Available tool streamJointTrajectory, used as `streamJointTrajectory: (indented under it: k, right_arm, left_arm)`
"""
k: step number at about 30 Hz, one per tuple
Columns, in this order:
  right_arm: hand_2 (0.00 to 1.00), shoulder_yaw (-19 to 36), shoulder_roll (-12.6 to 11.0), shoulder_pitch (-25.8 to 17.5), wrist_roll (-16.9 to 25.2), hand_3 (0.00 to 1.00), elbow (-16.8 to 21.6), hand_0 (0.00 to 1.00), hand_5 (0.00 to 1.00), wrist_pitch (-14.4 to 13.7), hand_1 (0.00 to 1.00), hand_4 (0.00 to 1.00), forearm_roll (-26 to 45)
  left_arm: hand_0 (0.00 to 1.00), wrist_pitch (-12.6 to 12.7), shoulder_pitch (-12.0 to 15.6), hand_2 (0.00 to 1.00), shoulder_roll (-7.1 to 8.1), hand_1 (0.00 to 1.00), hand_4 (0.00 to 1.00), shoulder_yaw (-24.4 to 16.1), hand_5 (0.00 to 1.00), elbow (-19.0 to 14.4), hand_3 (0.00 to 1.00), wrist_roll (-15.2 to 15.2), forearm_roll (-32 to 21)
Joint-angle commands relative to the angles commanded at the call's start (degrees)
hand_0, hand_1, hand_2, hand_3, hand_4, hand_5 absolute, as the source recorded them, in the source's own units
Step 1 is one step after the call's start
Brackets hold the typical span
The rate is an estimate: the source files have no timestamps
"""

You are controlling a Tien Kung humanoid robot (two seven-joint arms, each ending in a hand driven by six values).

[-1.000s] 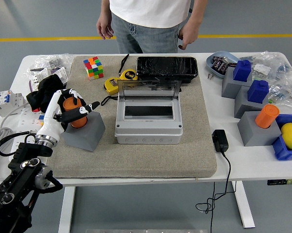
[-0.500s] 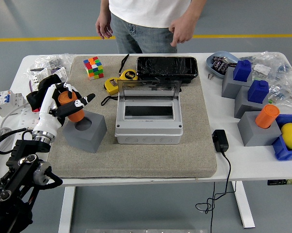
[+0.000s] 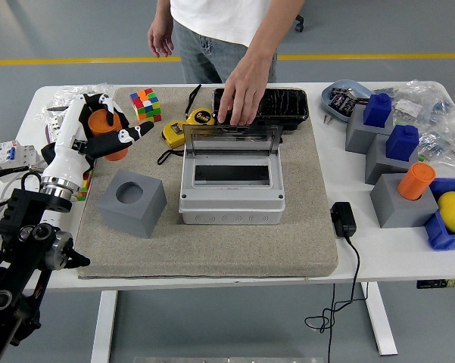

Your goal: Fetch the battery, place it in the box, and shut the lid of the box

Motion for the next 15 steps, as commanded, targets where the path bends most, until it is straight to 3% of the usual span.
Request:
streamJointTrajectory:
  k: [4, 5, 10, 11, 15]
  right_arm:
    - [0.908, 0.0, -0.1, 0.1, 0.0, 0.856, 0.0, 0.998, 0.998, -0.1, 0.995, 0.998, 0.0]
    - [0.908, 0.0, -0.1, 0.1, 0.0, 0.856, 0.0, 0.998, 0.998, -0.1, 0.995, 0.998, 0.0]
    - [0.908, -0.3, -0.3, 0.3, -0.1, 0.856, 0.0, 0.998, 0.998, -0.1, 0.995, 0.998, 0.0]
    - [0.908, -0.3, -0.3, 0.4, -0.1, 0.856, 0.0, 0.998, 0.998, -0.1, 0.995, 0.998, 0.0]
    - [0.908, -0.6, -0.6, 0.7, -0.2, 0.856, -0.1, 0.998, 0.998, -0.2, 0.995, 0.998, 0.0]
  left_arm:
    - [0.002, 1.5, -1.3, 0.008, 0.94, 0.002, 0.998, 3.6, 0.206, -3.5, 0.002, 1.3, 4.7]
    - [0.002, 1.8, -1.9, 0.005, 1.16, 0.002, 0.998, 4.7, 0.476, -4.0, 0.002, 1.6, 6.0]
    - [0.002, 2.3, -5.1, 0.005, 1.6, 0.002, 0.998, 11.0, 0.476, -4.2, 0.002, 2.8, 10.7]
    - [0.005, 2.3, -5.4, 0.003, 1.6, 0.002, 0.993, 11.7, 0.607, -4.2, 0.002, 2.9, 10.9]
    - [0.005, 2.3, -9.2, 0.003, 1.08, 0.002, 0.993, 17.5, 0.607, -2.3, 0.002, 3.4, 9.9]
